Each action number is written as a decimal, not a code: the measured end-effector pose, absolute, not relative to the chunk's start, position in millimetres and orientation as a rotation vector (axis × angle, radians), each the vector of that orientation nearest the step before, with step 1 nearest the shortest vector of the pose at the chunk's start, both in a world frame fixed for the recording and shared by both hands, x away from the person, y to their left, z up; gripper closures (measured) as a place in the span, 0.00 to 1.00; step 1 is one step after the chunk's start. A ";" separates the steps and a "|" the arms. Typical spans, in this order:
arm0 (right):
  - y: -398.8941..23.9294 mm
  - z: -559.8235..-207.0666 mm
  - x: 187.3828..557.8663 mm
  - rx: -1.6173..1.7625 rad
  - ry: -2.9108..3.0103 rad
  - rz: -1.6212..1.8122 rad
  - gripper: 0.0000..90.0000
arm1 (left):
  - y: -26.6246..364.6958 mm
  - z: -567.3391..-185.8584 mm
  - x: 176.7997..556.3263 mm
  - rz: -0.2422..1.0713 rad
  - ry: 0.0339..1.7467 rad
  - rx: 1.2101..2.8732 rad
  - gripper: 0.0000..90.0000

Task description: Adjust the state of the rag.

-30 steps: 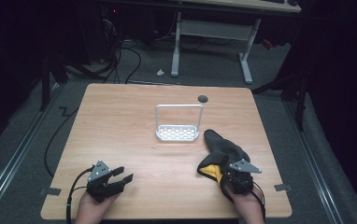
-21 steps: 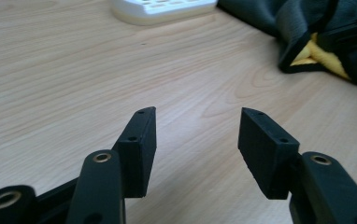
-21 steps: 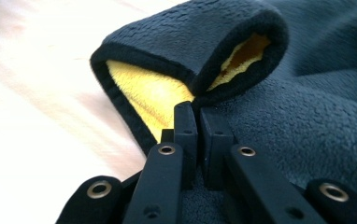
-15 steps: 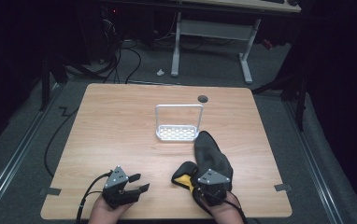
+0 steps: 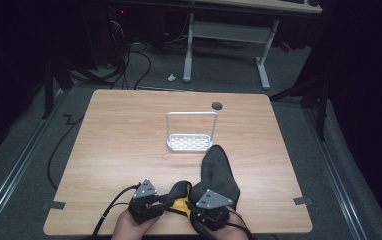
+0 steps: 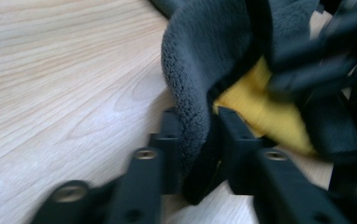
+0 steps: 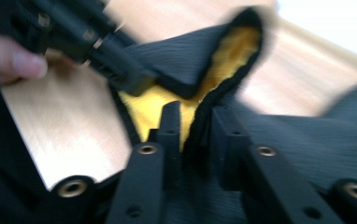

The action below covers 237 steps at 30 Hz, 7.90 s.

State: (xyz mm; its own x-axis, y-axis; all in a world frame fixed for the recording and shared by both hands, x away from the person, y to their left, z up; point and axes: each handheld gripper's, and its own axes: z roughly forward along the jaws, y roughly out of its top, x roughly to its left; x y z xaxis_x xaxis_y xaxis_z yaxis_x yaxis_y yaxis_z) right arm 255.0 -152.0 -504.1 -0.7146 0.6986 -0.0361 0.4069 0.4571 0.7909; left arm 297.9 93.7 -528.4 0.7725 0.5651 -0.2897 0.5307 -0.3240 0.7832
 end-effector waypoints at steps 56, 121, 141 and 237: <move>-249.3 -501.6 284.0 1.288 2.040 0.991 0.90 | 145.6 -498.2 289.6 0.181 0.903 1.877 0.50; -147.2 -524.8 250.3 0.891 2.503 1.029 0.89 | 202.0 -512.2 400.1 0.249 1.262 1.648 0.95; -273.2 -520.6 262.8 1.320 2.166 0.773 0.93 | 166.3 -518.1 329.9 0.105 1.136 1.757 0.65; -293.8 -519.1 269.0 1.423 2.124 0.755 0.93 | 129.2 -530.2 328.3 0.164 1.078 2.022 0.87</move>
